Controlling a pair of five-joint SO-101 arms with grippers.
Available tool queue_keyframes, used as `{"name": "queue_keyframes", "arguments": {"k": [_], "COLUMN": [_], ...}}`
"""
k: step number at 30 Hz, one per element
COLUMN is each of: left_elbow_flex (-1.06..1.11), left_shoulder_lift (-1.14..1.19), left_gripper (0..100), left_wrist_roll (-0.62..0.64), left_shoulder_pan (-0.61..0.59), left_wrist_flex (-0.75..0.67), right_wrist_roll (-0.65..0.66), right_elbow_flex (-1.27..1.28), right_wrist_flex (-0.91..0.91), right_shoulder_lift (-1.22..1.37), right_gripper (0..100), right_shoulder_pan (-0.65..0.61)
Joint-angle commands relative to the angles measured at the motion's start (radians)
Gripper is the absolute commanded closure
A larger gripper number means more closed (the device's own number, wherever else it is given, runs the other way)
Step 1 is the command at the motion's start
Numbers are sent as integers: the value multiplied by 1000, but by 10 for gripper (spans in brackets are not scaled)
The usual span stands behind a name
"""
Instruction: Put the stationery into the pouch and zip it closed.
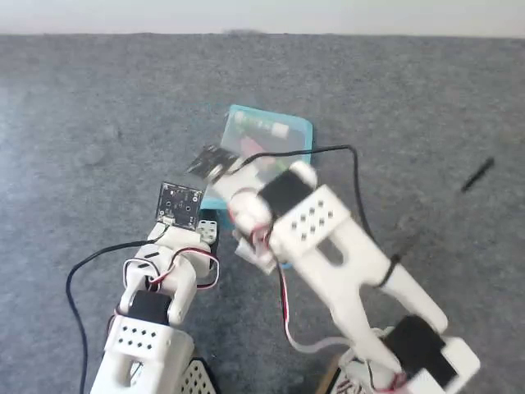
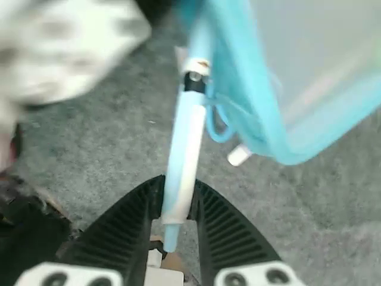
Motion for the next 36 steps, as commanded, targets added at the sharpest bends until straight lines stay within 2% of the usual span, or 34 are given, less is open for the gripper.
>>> {"name": "queue_keyframes", "arguments": {"k": [1,5,12,19,24,32,36], "left_elbow_flex": [-18,-18,-18,-18,-16,-16,-16], "left_shoulder_lift": [-14,-14,-14,-14,-15,-17,-17], "left_gripper": [989,989,989,989,989,989,989], "left_wrist_roll": [2,2,2,2,2,2,2], "left_shoulder_pan": [5,6,23,23,21,25,25], "left_wrist_flex": [-37,-38,-41,-41,-37,-37,-37], "right_wrist_roll": [-55,-95,-115,-115,-123,-226,-230], "right_elbow_flex": [-38,-89,-94,-101,-173,-273,-273], "right_wrist_flex": [-12,2,-1,-67,-154,-163,-163], "right_shoulder_lift": [30,54,58,203,282,283,280], "right_gripper": [991,991,991,991,991,991,991], "right_shoulder_pan": [113,150,-12,-24,5,180,183]}}
